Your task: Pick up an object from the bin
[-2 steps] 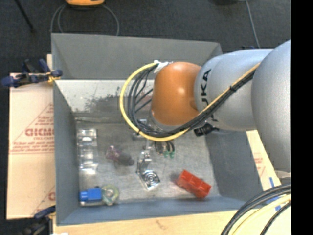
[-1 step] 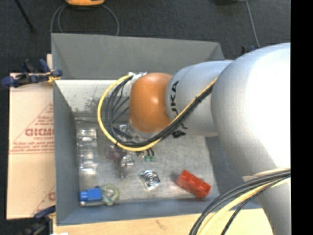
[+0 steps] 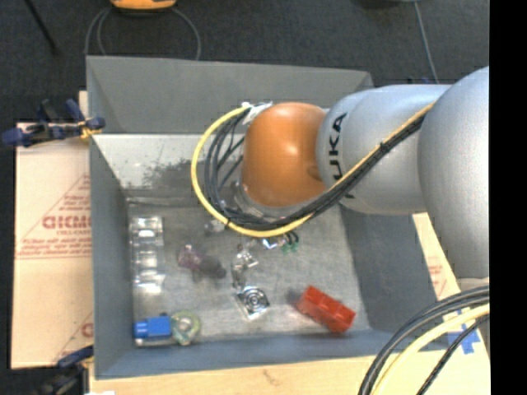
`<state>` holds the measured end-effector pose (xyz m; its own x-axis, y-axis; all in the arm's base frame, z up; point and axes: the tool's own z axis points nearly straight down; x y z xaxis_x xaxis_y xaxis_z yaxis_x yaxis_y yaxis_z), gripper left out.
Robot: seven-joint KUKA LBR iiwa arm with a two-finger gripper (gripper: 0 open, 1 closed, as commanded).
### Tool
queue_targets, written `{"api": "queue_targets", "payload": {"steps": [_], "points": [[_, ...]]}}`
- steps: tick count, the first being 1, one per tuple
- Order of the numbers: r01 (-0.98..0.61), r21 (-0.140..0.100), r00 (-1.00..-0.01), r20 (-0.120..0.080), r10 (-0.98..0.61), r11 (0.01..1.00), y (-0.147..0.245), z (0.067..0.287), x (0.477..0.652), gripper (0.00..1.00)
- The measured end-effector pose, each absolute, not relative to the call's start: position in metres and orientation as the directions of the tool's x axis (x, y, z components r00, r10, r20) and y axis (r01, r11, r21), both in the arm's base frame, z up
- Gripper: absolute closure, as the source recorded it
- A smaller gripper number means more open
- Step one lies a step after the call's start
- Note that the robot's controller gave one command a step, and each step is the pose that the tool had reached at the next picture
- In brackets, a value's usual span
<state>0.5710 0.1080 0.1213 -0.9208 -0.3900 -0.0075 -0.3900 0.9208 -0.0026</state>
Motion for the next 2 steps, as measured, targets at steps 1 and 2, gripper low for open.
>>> {"api": "queue_targets", "payload": {"steps": [1, 2], "points": [[-0.47, -0.001, -0.883, -0.005, -0.47, 0.883, 0.1148, 0.0727, 0.5875, 0.0], [-0.466, -0.002, -0.884, -0.015, -0.466, 0.885, 0.1159, 0.0769, 0.5901, 1.0]]}}
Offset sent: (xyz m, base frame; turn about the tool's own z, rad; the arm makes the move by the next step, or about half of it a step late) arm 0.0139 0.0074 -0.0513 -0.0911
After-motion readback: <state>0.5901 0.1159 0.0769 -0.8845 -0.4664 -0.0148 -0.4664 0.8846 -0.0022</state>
